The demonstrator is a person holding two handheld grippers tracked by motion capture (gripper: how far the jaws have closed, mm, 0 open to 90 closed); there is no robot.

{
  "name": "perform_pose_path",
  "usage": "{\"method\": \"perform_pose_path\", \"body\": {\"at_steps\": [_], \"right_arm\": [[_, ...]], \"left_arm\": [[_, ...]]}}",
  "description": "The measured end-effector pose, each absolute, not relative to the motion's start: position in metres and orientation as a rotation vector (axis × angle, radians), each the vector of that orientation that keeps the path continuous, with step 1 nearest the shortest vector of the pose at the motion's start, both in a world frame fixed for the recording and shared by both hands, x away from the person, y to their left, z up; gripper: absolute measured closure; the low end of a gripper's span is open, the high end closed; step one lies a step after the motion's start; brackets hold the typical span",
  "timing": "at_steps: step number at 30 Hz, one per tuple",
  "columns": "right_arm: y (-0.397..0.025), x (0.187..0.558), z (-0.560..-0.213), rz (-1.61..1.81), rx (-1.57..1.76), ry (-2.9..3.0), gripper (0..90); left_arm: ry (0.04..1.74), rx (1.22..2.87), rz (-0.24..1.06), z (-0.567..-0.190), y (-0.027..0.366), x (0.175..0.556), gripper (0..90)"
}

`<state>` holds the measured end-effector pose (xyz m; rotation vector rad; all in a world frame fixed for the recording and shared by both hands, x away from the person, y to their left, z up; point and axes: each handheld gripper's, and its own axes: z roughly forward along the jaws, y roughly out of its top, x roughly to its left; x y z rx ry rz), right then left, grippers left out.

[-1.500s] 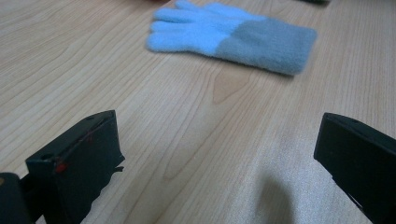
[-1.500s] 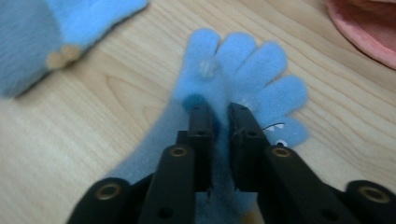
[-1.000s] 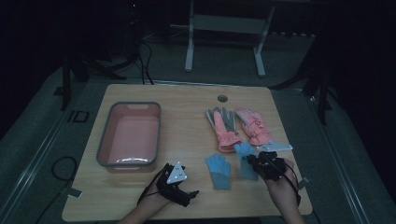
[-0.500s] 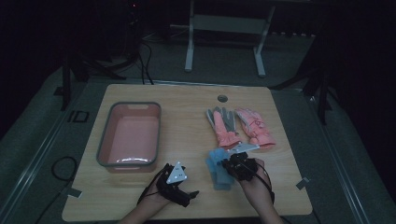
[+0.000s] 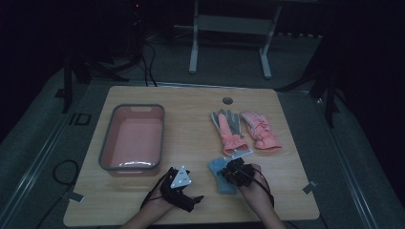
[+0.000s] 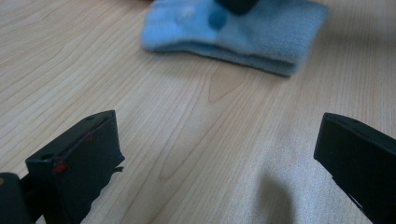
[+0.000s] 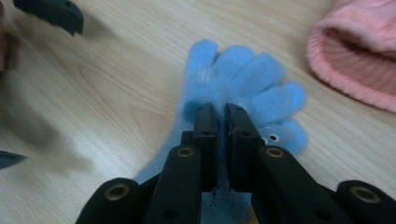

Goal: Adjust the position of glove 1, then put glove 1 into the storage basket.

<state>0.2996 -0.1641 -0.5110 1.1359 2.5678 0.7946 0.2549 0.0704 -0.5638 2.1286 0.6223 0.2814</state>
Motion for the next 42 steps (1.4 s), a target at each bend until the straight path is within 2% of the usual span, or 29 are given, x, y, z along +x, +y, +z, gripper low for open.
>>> {"method": "perform_pose_path", "body": {"at_steps": [6,9,12,13,14,16,17,19,20,21,25,30,37,41,42], "right_arm": [[-0.167,0.305,-0.524,0.762,1.144,2.588,81.5],[-0.168,0.304,-0.522,0.769,1.144,2.592,75.9],[-0.170,0.302,-0.517,0.787,1.130,2.595,66.3],[-0.170,0.302,-0.517,0.787,1.130,2.595,66.3],[-0.175,0.301,-0.511,0.832,1.134,2.588,53.4],[-0.180,0.301,-0.509,0.858,1.120,2.584,38.7],[-0.182,0.302,-0.508,0.869,1.129,2.580,35.9],[-0.186,0.302,-0.507,0.891,1.136,2.587,35.9],[-0.186,0.302,-0.507,0.891,1.136,2.587,30.4],[-0.195,0.303,-0.507,0.963,1.159,2.619,19.7],[-0.211,0.302,-0.505,1.037,1.148,2.612,17.4],[-0.231,0.302,-0.497,1.107,1.068,2.515,13.9],[-0.242,0.308,-0.491,1.158,1.115,2.548,13.7],[-0.236,0.314,-0.498,1.196,1.133,2.585,14.4],[-0.235,0.316,-0.500,1.180,1.134,2.593,18.3]], "left_arm": [[0.613,2.138,0.285,-0.564,0.069,0.254,0.7],[0.609,2.144,0.291,-0.564,0.069,0.254,0.7],[0.611,2.149,0.315,-0.564,0.068,0.253,0.7],[0.611,2.149,0.315,-0.564,0.068,0.253,0.7],[0.605,2.121,0.344,-0.563,0.069,0.251,0.8],[0.576,2.083,0.332,-0.563,0.071,0.251,0.8],[0.563,2.067,0.336,-0.562,0.072,0.251,0.8],[0.563,2.067,0.336,-0.562,0.072,0.251,0.8],[0.551,2.094,0.364,-0.561,0.070,0.251,0.8],[0.548,2.100,0.361,-0.560,0.070,0.250,0.8],[0.545,2.102,0.343,-0.554,0.067,0.250,0.8],[0.560,2.138,0.229,-0.550,0.060,0.254,0.8],[0.489,2.146,0.240,-0.543,0.047,0.257,0.8],[0.371,2.180,0.230,-0.536,0.032,0.260,0.9],[0.356,2.178,0.256,-0.535,0.030,0.260,6.2]]}}
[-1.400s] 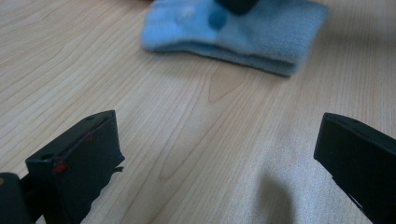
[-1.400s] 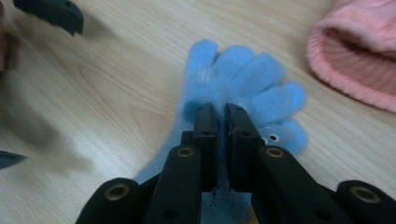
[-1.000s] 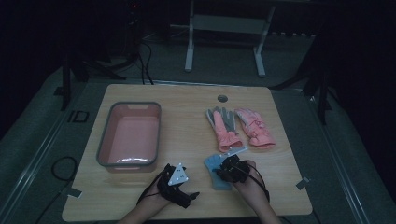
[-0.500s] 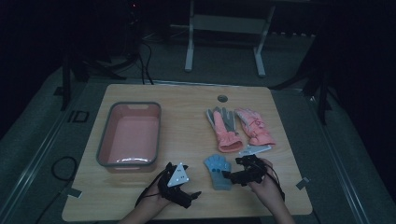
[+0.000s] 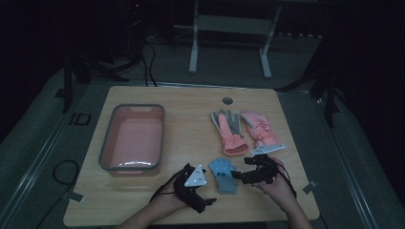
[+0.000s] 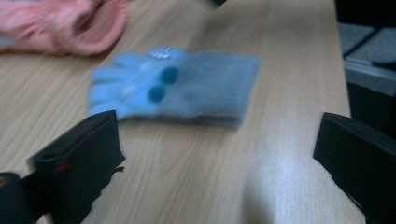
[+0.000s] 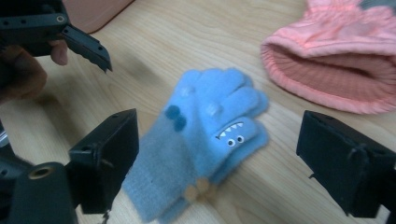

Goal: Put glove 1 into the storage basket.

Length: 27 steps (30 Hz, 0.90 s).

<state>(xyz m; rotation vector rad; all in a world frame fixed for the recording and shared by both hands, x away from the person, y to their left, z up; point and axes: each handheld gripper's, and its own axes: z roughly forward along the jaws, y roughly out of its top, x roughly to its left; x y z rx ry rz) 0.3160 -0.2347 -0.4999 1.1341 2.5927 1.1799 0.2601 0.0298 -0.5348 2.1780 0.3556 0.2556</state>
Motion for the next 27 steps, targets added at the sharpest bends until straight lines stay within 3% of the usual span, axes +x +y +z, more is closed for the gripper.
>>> {"method": "perform_pose_path", "body": {"at_steps": [1,3,6,17,26,27], "right_arm": [[-0.235,0.316,-0.500,1.180,1.134,2.593,18.3],[-0.232,0.323,-0.505,1.159,1.151,2.594,31.1],[-0.227,0.332,-0.510,1.165,1.184,2.595,36.0],[-0.206,0.343,-0.531,1.092,1.198,2.609,32.0],[-0.198,0.339,-0.545,1.029,1.136,2.618,30.2],[-0.198,0.339,-0.546,1.030,1.121,2.613,30.7]], "left_arm": [[0.356,2.178,0.256,-0.535,0.030,0.260,14.4],[0.302,2.192,0.265,-0.534,0.024,0.262,15.5],[0.256,2.214,0.303,-0.534,0.016,0.263,16.9],[0.040,2.316,0.331,-0.542,-0.020,0.265,32.6],[0.070,2.351,0.302,-0.554,-0.026,0.274,43.5],[0.070,2.353,0.306,-0.553,-0.026,0.276,49.2]]}}
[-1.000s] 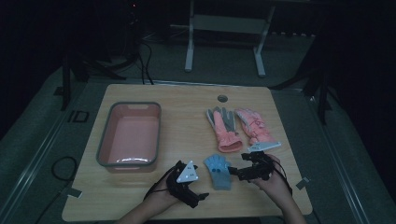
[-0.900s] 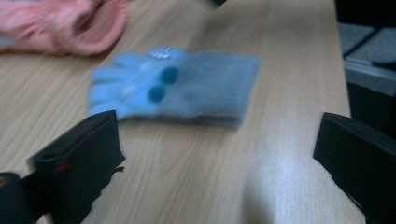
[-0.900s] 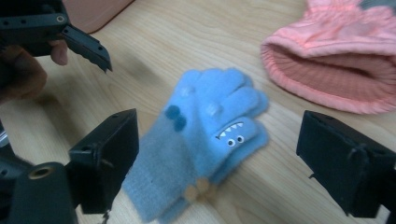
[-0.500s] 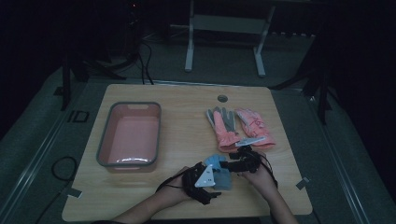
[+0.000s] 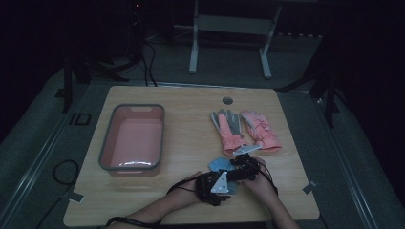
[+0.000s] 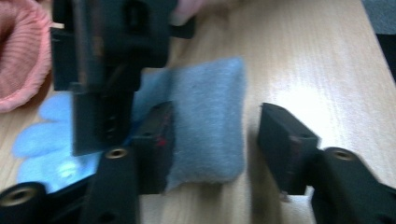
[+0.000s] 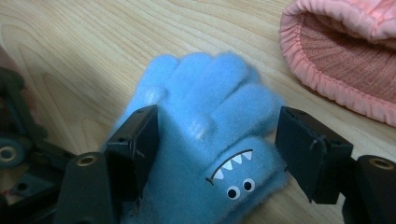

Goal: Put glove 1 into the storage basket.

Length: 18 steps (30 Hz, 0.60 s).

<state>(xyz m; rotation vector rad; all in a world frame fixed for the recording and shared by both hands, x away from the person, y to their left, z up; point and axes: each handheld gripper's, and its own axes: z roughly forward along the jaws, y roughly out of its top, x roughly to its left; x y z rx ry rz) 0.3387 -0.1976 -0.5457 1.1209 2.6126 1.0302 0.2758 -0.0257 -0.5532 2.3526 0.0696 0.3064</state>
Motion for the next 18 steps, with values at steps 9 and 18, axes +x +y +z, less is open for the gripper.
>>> {"method": "perform_pose_path", "body": {"at_steps": [9,18], "right_arm": [[-0.197,0.337,-0.545,1.063,1.062,2.681,67.0],[-0.195,0.340,-0.536,1.146,1.146,2.712,79.6]], "left_arm": [[0.107,2.369,0.268,-0.549,-0.026,0.284,71.6],[0.125,2.397,0.227,-0.533,-0.020,0.290,77.5]]}}
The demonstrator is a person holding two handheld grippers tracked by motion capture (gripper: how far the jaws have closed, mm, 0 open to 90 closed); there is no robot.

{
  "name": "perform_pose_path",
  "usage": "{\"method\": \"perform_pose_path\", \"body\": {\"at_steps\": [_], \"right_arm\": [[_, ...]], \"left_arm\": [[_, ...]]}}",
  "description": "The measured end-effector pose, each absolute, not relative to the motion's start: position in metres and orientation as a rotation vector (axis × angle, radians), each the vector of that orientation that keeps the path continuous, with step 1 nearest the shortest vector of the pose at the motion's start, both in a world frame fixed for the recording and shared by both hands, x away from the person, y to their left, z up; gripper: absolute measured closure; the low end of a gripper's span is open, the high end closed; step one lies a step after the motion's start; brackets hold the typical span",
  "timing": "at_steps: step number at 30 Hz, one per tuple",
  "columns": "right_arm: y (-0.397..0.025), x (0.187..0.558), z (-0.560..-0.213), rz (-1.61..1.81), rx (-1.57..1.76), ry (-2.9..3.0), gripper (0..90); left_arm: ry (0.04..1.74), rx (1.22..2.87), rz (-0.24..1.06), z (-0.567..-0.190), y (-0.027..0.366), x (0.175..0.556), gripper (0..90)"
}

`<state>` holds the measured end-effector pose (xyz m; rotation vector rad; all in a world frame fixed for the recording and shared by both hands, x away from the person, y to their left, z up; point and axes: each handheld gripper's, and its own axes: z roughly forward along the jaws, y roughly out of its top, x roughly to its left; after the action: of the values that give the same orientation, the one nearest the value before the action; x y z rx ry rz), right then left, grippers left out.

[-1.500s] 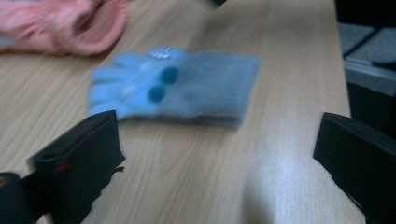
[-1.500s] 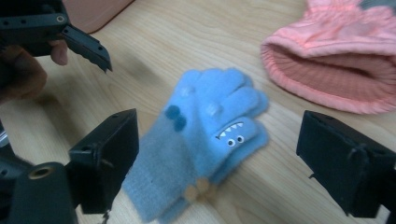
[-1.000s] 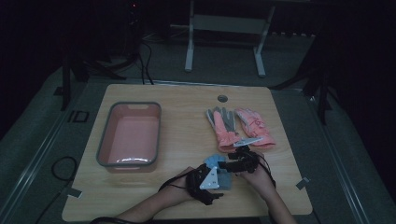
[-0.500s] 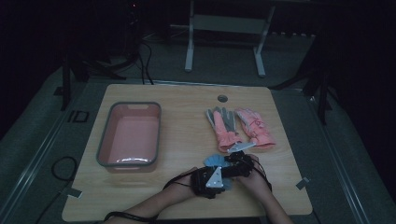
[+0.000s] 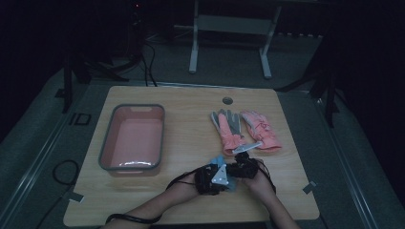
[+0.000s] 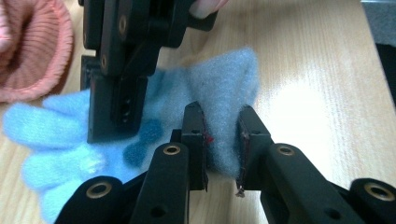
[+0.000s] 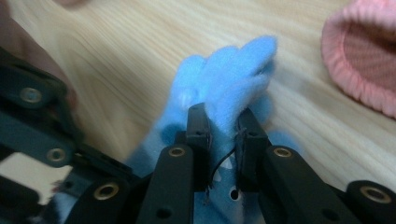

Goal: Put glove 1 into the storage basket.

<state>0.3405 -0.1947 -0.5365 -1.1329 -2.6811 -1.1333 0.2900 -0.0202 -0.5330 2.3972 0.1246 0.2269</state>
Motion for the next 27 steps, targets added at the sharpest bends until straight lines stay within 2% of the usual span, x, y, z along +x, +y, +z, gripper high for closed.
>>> {"method": "perform_pose_path", "body": {"at_steps": [16,27], "right_arm": [[-0.169,0.359,-0.480,-1.323,-1.076,-2.624,79.9],[-0.137,0.375,-0.464,-1.336,-1.013,-2.637,79.9]], "left_arm": [[0.130,2.404,0.354,-0.474,0.014,0.303,78.1],[0.173,2.433,0.393,-0.459,0.042,0.311,78.1]]}}
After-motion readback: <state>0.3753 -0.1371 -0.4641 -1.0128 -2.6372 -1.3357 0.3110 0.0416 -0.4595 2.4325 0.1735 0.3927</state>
